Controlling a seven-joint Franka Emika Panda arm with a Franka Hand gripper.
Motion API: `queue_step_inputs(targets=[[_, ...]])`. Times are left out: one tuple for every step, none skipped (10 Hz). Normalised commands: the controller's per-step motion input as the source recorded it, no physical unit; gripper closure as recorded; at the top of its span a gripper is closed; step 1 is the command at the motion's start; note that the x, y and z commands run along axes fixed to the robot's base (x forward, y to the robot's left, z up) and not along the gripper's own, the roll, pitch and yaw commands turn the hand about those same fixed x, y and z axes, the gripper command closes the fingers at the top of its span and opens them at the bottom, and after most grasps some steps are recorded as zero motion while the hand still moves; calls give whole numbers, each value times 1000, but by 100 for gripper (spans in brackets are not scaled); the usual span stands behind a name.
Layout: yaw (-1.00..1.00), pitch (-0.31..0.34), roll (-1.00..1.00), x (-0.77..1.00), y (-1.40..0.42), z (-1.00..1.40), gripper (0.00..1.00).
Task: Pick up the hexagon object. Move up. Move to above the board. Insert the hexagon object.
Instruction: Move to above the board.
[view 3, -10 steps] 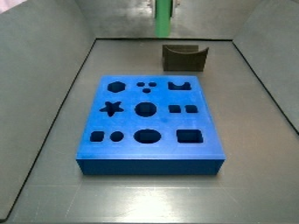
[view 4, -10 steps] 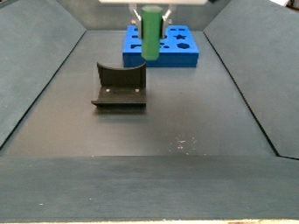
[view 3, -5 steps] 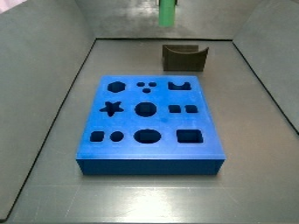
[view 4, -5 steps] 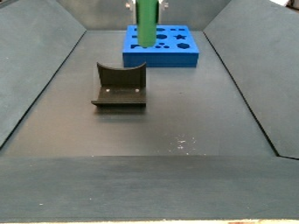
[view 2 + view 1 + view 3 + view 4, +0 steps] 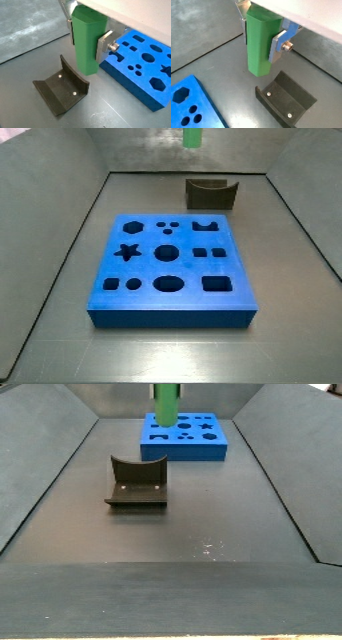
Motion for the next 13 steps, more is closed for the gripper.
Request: queue_step_inputs(targets=[[-41,39,-67,-65,35,388,100],[-40,36,-65,-69,35,326,100],[-39,33,-65,-71,33,267,100],[-40,30,-66,-72,35,179,100],[-435,208,247,-225,-1000,391,100],[-408,195,266,-224,-1000,376,100],[-215,141,237,-211,-1000,379,100],[-99,114,143,-203,-1000,372,100],[-46,104,77,-201,-1000,375,100],[-18,92,39,-195,-1000,383,100],[-7,92,38,-187,-1000,384,100],[-3,92,44,-178,-1000,385,100],[7,111,46,-155,-1000,387,100]])
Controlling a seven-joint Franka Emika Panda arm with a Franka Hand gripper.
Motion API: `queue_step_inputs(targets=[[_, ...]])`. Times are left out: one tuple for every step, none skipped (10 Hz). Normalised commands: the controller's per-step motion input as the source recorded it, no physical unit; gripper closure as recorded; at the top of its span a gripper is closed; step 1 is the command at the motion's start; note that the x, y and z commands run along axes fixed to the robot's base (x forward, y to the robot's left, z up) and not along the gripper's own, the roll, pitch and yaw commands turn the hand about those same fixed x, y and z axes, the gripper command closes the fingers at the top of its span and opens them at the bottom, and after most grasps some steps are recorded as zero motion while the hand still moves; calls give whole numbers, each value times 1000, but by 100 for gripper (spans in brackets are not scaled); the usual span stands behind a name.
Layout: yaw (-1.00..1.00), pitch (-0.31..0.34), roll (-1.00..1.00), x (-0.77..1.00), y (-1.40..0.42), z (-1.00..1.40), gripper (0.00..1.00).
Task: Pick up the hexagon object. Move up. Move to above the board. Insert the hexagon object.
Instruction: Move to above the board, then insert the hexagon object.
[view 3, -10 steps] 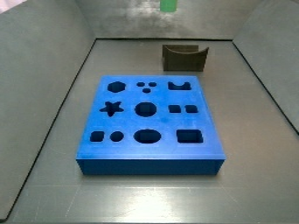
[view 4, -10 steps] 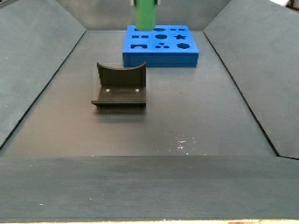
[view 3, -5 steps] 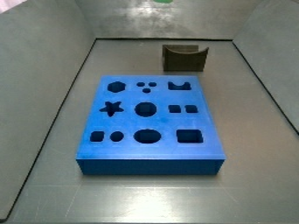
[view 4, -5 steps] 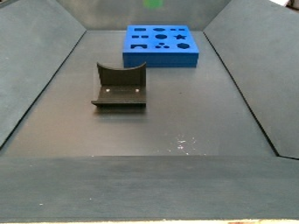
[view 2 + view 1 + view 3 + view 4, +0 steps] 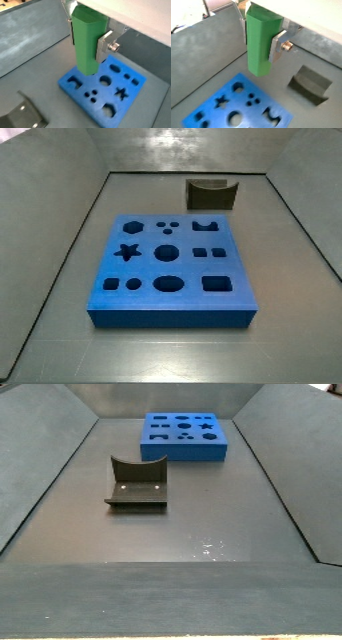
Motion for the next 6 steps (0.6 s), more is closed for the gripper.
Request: queue_step_inputs(targets=[[11,127,56,-135,-1000,396,100],[12,148,98,-53,-798,323,100],[4,163,91,-7,-634,255,100],[17,170,96,50,-369,147,100],[18,167,98,80,-202,76,100],[51,-314,-31,-174,0,-9,100]])
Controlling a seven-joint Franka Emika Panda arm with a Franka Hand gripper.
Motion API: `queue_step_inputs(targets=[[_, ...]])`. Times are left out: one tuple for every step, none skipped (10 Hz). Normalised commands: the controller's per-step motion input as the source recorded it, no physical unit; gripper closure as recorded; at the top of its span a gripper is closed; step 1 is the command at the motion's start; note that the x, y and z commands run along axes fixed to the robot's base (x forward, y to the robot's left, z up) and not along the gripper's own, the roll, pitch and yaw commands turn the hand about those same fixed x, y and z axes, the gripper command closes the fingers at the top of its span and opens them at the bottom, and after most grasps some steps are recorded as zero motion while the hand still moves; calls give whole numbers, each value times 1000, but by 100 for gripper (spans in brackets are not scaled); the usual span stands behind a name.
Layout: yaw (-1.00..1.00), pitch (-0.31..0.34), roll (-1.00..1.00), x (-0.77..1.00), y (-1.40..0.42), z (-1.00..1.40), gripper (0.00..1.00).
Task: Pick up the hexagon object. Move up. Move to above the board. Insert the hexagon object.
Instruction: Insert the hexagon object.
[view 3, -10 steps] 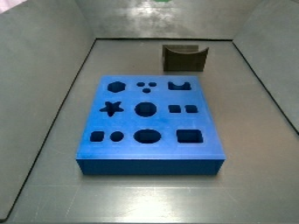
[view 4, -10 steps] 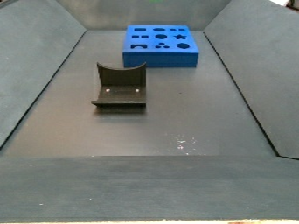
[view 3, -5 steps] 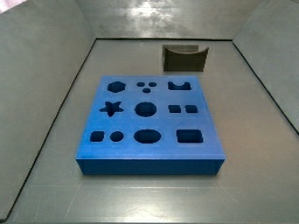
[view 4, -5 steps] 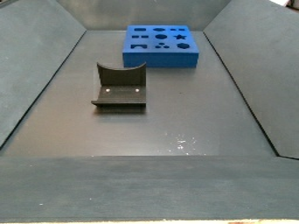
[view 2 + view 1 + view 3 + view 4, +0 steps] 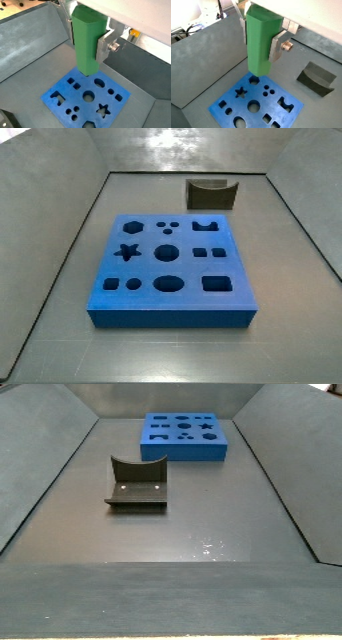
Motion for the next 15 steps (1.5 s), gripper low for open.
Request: queue_step_inputs(targets=[[9,-23,9,0,-54,0,100],[43,0,-183,0,369,-426,100],[23,271,-300,126,857,-600,100],[71,277,-129,0,883,-723,100],[86,269,-111,0,869,-737,100],[63,257,0,0,614,-760,100],[0,3,0,0,94,-131,100],[0,-26,9,-126,37,-589,100],[-177,-51,-80,-331,251,-1000,100],[-440,-20,-34,-511,197,-1000,100],[-551,0,0,-354,191,-1000,100],[-494,-100,0,-374,9,-1000,100],[-574,-177,0,-394,-43,-654,100],[-91,0,0,0,0,0,100],[0,-80,49,-31,-34,-309,100]])
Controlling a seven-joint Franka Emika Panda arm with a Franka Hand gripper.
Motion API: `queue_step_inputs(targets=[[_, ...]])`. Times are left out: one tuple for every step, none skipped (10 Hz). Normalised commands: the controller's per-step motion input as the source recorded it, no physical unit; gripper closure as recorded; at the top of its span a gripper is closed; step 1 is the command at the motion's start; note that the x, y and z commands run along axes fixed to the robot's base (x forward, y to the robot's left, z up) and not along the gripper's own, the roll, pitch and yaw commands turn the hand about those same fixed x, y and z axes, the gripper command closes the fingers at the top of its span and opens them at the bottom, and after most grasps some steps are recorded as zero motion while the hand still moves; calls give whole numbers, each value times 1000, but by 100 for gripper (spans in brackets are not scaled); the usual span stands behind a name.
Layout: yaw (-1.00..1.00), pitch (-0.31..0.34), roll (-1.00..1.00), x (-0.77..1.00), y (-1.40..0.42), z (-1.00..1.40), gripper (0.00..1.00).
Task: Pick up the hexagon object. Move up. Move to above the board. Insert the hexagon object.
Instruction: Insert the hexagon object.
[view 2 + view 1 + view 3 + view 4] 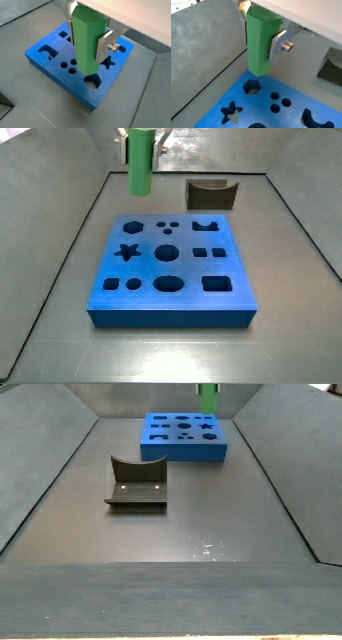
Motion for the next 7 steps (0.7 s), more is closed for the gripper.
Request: queue_step_inputs(targets=[[-846,0,0,0,-63,-840,100],[-1000,0,0,0,-63,-791,100],[-946,0,0,0,-114,-669,100],[0,0,0,0,0,-57,100],[-120,-183,0,0,-160,-551,100],[-414,-257,0,0,-203,-823,100],[-186,-214,0,-69,0,-283,100]])
